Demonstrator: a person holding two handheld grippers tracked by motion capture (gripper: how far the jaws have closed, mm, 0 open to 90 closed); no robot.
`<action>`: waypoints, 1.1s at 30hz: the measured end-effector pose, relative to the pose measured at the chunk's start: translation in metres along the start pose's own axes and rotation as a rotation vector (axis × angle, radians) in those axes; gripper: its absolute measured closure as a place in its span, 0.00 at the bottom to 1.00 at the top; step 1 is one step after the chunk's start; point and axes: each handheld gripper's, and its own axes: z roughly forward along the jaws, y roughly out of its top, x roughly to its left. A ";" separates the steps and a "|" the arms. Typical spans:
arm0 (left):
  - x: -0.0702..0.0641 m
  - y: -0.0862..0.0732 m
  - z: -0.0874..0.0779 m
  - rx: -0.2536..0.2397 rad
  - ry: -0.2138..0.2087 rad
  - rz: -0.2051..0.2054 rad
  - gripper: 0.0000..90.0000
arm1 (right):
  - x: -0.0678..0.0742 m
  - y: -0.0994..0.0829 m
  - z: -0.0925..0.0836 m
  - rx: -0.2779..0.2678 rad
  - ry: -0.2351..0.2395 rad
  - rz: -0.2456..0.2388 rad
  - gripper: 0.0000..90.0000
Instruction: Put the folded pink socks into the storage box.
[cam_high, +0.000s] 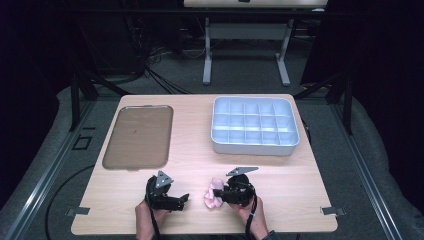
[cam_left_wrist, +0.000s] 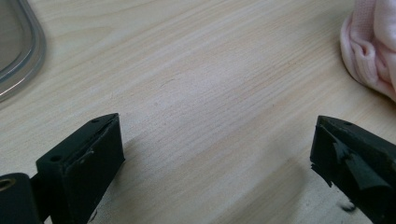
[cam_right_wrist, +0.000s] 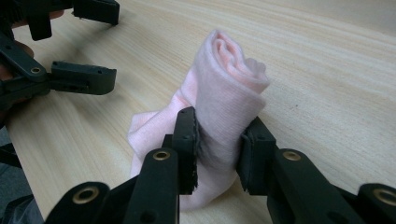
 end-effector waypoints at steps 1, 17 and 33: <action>0.000 0.000 0.000 -0.001 0.000 0.003 0.03 | 0.000 0.000 -0.001 0.003 0.006 0.000 0.79; -0.006 0.000 0.004 0.020 0.022 0.048 0.00 | -0.006 -0.001 -0.017 -0.050 0.022 0.016 0.80; -0.006 0.000 0.004 0.020 0.026 0.045 0.00 | -0.006 0.004 -0.034 -0.037 0.036 -0.013 0.80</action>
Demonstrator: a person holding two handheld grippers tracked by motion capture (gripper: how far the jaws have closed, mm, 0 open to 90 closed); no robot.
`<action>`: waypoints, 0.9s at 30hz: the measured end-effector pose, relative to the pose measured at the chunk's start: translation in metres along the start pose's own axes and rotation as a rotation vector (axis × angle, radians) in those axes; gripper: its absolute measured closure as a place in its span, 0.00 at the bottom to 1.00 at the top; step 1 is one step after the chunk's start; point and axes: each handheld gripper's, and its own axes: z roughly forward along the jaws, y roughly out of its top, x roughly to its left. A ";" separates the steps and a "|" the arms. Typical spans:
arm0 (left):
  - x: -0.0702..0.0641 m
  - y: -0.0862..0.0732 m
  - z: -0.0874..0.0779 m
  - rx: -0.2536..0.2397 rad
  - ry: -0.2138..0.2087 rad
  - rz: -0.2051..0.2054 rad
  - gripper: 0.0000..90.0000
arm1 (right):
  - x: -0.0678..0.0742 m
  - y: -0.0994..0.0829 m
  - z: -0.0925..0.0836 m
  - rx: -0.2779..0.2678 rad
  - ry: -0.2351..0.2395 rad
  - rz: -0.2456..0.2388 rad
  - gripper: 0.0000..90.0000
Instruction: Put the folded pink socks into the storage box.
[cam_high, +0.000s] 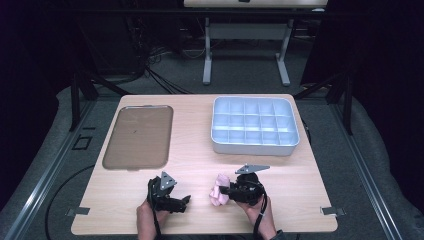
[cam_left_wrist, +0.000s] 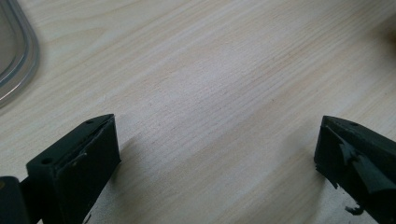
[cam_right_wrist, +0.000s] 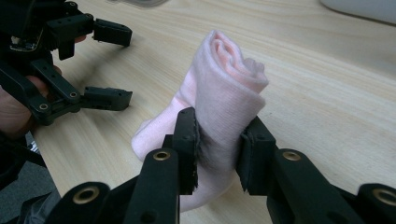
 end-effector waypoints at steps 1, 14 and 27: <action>0.000 0.000 0.000 0.000 0.000 0.000 0.00 | 0.000 0.000 -0.001 -0.014 -0.007 -0.002 0.80; 0.000 0.001 0.001 0.001 0.008 -0.006 0.00 | -0.013 0.001 -0.027 -0.066 -0.088 0.011 0.79; 0.000 0.001 0.001 0.002 0.010 -0.008 0.00 | -0.032 -0.002 -0.056 -0.097 -0.167 0.029 0.79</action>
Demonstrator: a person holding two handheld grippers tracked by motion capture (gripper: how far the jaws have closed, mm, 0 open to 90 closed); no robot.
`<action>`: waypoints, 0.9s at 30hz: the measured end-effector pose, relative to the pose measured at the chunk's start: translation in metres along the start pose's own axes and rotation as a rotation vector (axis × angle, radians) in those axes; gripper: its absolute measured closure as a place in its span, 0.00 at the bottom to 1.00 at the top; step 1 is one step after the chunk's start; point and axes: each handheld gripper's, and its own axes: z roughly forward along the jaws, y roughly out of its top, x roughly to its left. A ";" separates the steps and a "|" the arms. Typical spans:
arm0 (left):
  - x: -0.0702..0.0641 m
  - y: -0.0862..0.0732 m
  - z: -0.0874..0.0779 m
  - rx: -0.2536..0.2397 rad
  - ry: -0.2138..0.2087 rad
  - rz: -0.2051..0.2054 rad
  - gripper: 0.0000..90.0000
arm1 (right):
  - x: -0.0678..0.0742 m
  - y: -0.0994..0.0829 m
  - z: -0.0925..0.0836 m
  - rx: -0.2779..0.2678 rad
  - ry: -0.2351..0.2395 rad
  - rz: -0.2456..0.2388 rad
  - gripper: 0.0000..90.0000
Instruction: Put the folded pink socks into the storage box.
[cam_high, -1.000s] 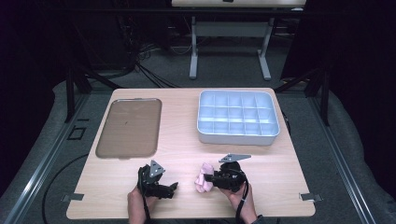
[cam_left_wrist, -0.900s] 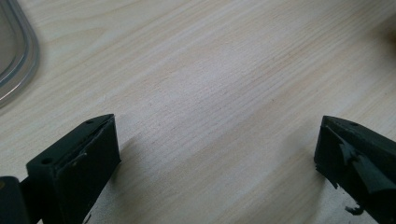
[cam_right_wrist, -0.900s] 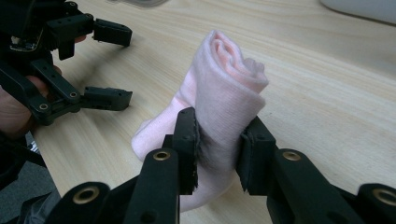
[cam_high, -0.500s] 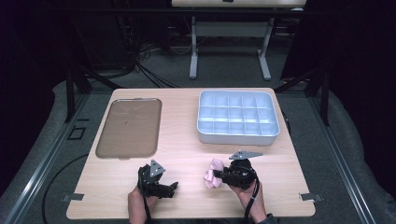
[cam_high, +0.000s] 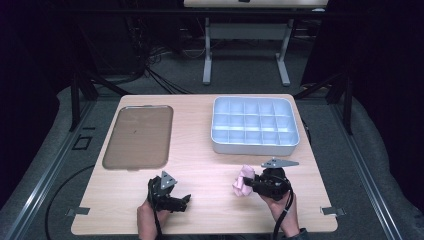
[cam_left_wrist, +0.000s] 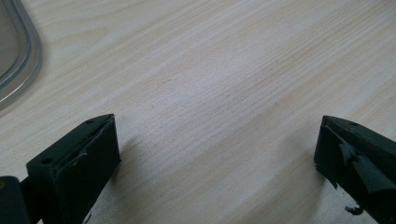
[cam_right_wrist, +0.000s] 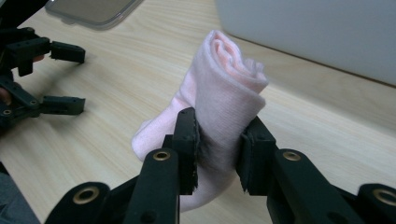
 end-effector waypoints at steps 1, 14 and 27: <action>0.000 0.000 0.000 0.000 0.000 0.000 0.00 | -0.002 0.000 -0.002 0.000 -0.006 0.002 0.79; 0.001 0.000 0.000 0.000 0.008 -0.002 0.00 | -0.024 0.005 -0.027 -0.016 -0.082 0.017 0.79; 0.000 0.000 0.000 -0.001 0.010 -0.002 0.00 | -0.039 0.020 -0.054 -0.038 -0.158 0.006 0.79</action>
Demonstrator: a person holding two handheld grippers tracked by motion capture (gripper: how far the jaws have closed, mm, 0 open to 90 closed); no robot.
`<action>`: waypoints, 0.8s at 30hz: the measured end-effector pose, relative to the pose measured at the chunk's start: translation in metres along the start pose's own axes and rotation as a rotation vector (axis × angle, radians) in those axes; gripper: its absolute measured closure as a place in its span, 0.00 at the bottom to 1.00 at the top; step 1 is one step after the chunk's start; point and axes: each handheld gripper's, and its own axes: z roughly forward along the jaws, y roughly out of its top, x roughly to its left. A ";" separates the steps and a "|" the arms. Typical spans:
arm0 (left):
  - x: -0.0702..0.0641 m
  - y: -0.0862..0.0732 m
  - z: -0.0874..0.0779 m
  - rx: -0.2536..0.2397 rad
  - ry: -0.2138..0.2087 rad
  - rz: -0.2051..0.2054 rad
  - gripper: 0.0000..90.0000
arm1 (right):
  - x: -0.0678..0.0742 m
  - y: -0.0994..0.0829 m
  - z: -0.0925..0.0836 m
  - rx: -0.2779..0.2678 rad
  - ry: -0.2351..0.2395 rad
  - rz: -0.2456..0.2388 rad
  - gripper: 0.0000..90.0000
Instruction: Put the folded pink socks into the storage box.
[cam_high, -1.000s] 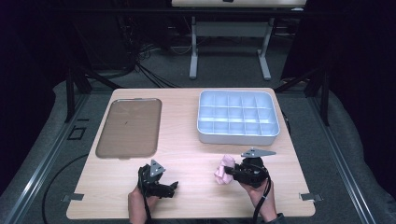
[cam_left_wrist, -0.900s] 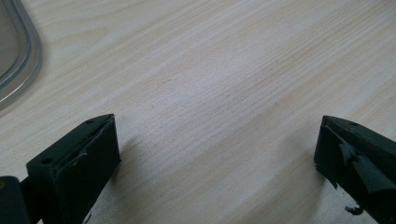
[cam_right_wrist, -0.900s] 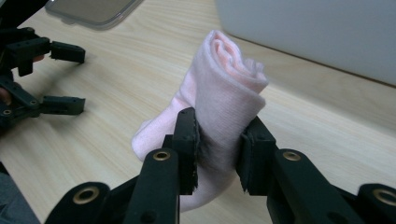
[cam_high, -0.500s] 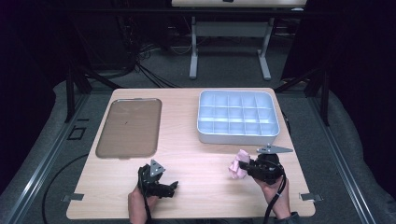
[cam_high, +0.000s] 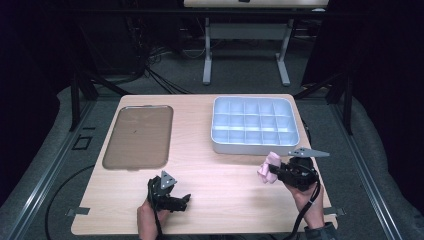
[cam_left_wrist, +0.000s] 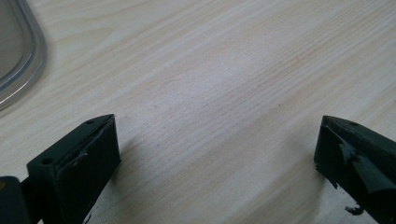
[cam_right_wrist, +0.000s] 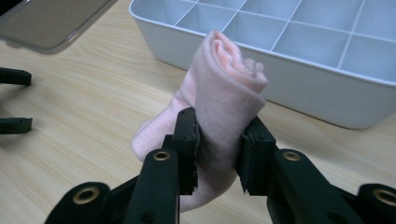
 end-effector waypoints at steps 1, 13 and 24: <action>0.000 0.000 0.000 0.000 0.000 0.000 0.00 | -0.002 0.002 -0.002 -0.001 -0.007 -0.001 0.79; 0.000 0.000 0.000 0.000 0.000 -0.001 0.00 | -0.019 0.022 -0.022 -0.026 -0.082 -0.020 0.79; 0.000 0.000 0.000 0.000 0.000 -0.002 0.00 | -0.044 0.043 -0.032 -0.055 -0.154 -0.012 0.79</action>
